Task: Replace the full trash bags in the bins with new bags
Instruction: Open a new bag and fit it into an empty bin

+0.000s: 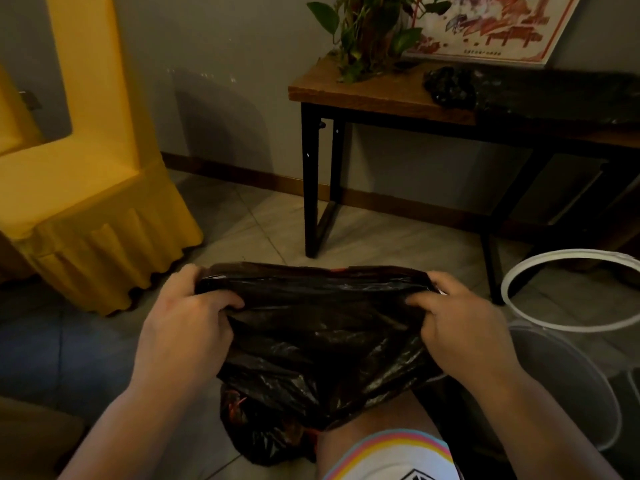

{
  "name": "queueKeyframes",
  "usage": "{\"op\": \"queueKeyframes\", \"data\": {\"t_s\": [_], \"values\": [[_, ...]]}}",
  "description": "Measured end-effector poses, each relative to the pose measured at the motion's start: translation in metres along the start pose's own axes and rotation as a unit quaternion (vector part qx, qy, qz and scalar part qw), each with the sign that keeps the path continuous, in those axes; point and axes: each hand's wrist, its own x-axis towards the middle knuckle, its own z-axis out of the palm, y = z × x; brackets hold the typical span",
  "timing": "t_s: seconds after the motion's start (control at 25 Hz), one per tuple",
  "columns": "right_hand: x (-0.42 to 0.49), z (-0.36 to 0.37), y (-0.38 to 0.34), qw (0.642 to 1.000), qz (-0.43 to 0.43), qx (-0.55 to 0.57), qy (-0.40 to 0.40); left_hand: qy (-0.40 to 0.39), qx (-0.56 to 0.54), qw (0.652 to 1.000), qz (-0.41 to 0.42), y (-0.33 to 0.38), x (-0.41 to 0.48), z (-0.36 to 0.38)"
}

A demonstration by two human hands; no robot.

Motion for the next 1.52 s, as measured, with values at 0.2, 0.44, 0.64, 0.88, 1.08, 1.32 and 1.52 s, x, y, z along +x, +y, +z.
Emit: {"op": "queueKeyframes", "data": {"t_s": [0.2, 0.44, 0.64, 0.88, 1.08, 1.32, 1.52], "values": [[0.000, 0.007, 0.000, 0.999, 0.016, -0.017, 0.025, -0.067, -0.010, 0.998, 0.020, -0.012, 0.001, 0.003], [-0.001, 0.011, 0.003, 0.995, 0.008, -0.031, 0.089, -0.128, -0.110, 0.985, 0.022, -0.014, 0.004, 0.005], [-0.004, 0.011, 0.014, 0.994, 0.100, -0.033, 0.002, -0.078, -0.086, 0.993, -0.007, -0.008, 0.001, 0.005], [0.000, 0.008, 0.011, 0.993, 0.114, -0.007, 0.010, 0.002, -0.027, 0.999, 0.019, -0.003, 0.005, 0.010], [-0.004, 0.007, 0.007, 0.991, 0.068, 0.082, 0.084, -0.070, 0.035, 0.995, 0.058, -0.013, 0.002, 0.017], [-0.009, 0.012, -0.004, 0.999, -0.012, 0.026, 0.038, -0.031, 0.028, 0.999, -0.007, -0.011, -0.004, 0.034], [-0.012, 0.015, -0.001, 0.999, -0.035, -0.002, -0.030, -0.033, 0.074, 0.996, -0.031, -0.014, -0.004, 0.022]]}}
